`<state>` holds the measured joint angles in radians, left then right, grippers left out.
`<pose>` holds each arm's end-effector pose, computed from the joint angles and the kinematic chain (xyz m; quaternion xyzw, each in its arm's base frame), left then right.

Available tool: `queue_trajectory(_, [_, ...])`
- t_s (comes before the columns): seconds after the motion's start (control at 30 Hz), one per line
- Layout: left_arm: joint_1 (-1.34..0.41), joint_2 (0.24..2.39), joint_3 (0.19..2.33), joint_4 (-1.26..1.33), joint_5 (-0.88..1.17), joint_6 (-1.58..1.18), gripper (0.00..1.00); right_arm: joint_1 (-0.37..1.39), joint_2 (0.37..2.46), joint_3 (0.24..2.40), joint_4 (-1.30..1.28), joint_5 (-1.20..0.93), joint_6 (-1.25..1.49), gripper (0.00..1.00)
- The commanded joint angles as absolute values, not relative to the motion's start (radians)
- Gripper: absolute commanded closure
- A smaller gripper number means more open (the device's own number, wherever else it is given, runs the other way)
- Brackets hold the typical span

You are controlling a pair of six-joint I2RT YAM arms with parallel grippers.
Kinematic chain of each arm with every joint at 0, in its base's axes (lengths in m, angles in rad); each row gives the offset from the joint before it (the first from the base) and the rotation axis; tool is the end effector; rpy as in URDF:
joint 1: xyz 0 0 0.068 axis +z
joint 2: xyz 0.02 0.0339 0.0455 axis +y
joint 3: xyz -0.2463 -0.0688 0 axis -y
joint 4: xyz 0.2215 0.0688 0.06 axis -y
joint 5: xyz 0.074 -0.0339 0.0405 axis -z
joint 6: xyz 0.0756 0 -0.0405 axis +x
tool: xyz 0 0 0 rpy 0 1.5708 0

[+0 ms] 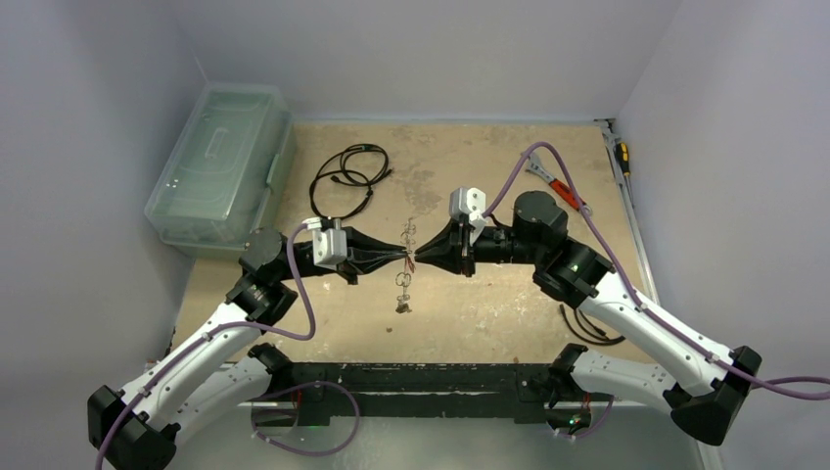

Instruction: Put the keys on the keyring

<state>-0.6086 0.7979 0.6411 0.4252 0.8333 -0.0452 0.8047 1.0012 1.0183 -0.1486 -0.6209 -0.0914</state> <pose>0.1293 -0.1583 0.3476 0.4633 0.4430 -0.4659 0.6100 0.1360 0.2048 0.3669 -0.4917 0.5582 0.4344 0.5079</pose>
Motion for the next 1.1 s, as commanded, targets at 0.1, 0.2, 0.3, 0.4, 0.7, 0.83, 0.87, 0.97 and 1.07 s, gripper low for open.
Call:
queue_trajectory(0.1, [-0.603, 0.782, 0.644, 0.481, 0.827, -0.064, 1.0, 0.801, 0.994, 1.014, -0.109, -0.644, -0.082, 0.91])
queue_trajectory(0.2, [-0.603, 0.782, 0.644, 0.481, 0.828, -0.065, 1.0, 0.801, 0.994, 1.014, -0.103, -0.643, -0.085, 0.91])
queue_trajectory(0.3, [-0.603, 0.78, 0.644, 0.485, 0.828, -0.067, 1.0, 0.801, 0.996, 1.014, -0.102, -0.64, -0.088, 0.85])
queue_trajectory(0.4, [-0.603, 0.777, 0.644, 0.49, 0.828, -0.071, 1.0, 0.801, 0.998, 1.013, -0.095, -0.649, -0.087, 0.72])
queue_trajectory(0.7, [-0.603, 0.769, 0.641, 0.507, 0.831, -0.084, 1.0, 0.801, 1.002, 0.976, -0.042, -0.67, -0.061, 0.59])
queue_trajectory(0.83, [-0.602, 0.767, 0.642, 0.51, 0.833, -0.084, 1.0, 0.801, 1.016, 0.973, -0.024, -0.679, -0.057, 0.59])
queue_trajectory(0.87, [-0.602, 0.767, 0.642, 0.511, 0.833, -0.086, 1.0, 0.801, 1.019, 0.973, -0.022, -0.682, -0.057, 0.59])
queue_trajectory(0.97, [-0.602, 0.763, 0.64, 0.512, 0.832, -0.086, 1.0, 0.801, 1.032, 0.972, -0.013, -0.688, -0.057, 0.59])
queue_trajectory(1.07, [-0.602, 0.762, 0.639, 0.514, 0.832, -0.087, 1.0, 0.801, 1.04, 0.97, -0.006, -0.691, -0.054, 0.59])
